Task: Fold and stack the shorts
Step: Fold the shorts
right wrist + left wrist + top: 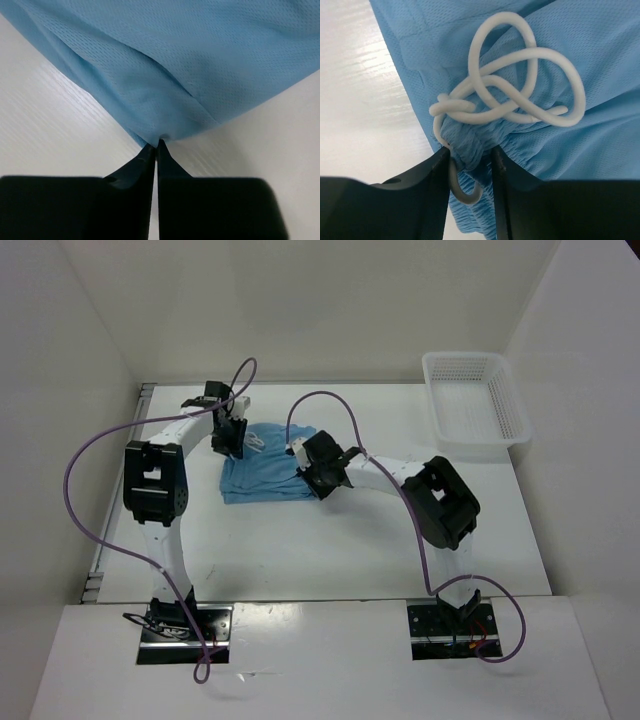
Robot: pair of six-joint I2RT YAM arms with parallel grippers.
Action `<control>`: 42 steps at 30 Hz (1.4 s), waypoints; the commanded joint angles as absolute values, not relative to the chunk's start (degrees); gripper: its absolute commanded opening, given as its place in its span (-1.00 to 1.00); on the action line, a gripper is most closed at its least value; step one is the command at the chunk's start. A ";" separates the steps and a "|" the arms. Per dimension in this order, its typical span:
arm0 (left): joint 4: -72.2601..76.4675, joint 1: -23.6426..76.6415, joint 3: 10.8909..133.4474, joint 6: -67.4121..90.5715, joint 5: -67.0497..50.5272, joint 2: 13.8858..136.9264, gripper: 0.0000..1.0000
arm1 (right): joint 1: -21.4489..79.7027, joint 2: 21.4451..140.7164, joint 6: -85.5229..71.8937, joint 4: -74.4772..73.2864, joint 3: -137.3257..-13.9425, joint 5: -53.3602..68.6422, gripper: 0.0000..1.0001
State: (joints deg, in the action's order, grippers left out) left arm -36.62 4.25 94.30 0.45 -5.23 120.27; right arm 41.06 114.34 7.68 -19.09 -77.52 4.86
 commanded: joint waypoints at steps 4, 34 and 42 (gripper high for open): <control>-32.78 3.69 95.27 0.00 -0.71 122.25 -0.23 | 41.31 114.79 9.22 -17.84 -76.90 4.30 -1.00; -36.83 0.97 102.92 0.00 -0.01 105.13 1.00 | 26.21 96.06 10.91 -23.46 -87.09 1.86 1.00; -32.26 -15.00 88.26 0.00 -0.49 93.53 1.00 | 6.96 97.21 7.46 -37.51 -92.98 1.48 1.00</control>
